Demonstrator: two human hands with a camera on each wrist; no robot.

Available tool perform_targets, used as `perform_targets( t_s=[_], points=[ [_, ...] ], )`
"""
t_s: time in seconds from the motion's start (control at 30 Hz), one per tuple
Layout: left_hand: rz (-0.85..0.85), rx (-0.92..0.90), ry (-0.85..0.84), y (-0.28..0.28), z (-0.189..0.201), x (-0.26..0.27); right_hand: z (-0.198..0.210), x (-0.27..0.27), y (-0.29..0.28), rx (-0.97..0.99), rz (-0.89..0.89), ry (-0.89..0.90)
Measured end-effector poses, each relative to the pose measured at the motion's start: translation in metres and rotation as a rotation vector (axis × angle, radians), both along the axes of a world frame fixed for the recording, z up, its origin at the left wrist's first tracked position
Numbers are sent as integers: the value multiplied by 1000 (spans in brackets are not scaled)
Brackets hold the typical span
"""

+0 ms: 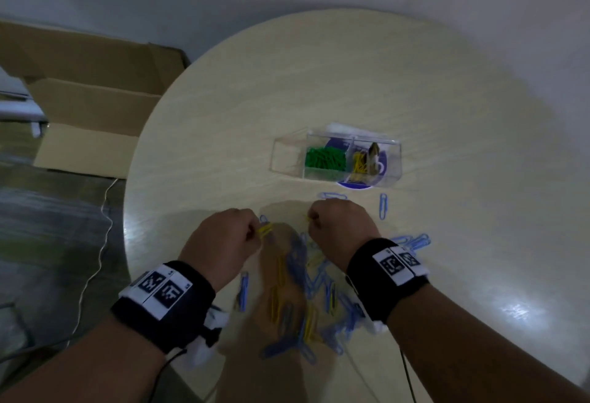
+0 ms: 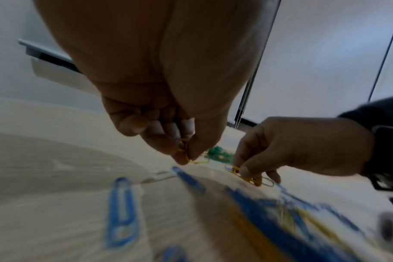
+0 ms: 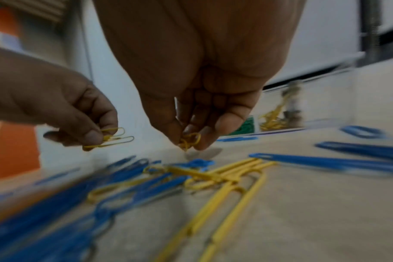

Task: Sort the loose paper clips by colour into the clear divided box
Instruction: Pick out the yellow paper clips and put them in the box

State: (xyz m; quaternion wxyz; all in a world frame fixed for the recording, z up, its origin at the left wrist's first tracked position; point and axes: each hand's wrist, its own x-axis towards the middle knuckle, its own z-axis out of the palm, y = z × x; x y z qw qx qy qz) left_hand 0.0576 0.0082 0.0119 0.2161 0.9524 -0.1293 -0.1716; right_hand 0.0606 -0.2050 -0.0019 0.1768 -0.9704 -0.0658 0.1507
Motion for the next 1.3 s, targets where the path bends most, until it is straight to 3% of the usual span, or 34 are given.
perform_targets(
  t_s=[0.1, 0.2, 0.33, 0.47, 0.6, 0.83, 1.0, 1.17, 1.3],
  points=[
    [121, -198, -19, -29, 15, 17, 16, -11, -32, 160, -234, -57],
    [177, -346, -146, -72, 27, 43, 28, -18, -66, 257, -429, -157],
    [170, -384, -298, -131, 39, 69, 40, -20, -101, 337, -563, -221],
    [188, -327, -290, -168, 29, 79, 41, -19, -119, 347, -601, -234],
    [97, -198, -233, -179, 16, 74, 43, -11, -123, 341, -595, -240],
    [260, -371, -250, -139, 22, 58, 49, 35, -104, 401, -562, -211],
    [278, -341, -222, -92, 20, 35, 50, 55, -96, 302, -478, -125],
    [54, -214, -134, -48, 8, -16, 54, -5, -104, 289, -489, -303],
    [-157, -124, -36, -25, -12, -74, 25, -90, -78, 289, -159, -148]
  ],
)
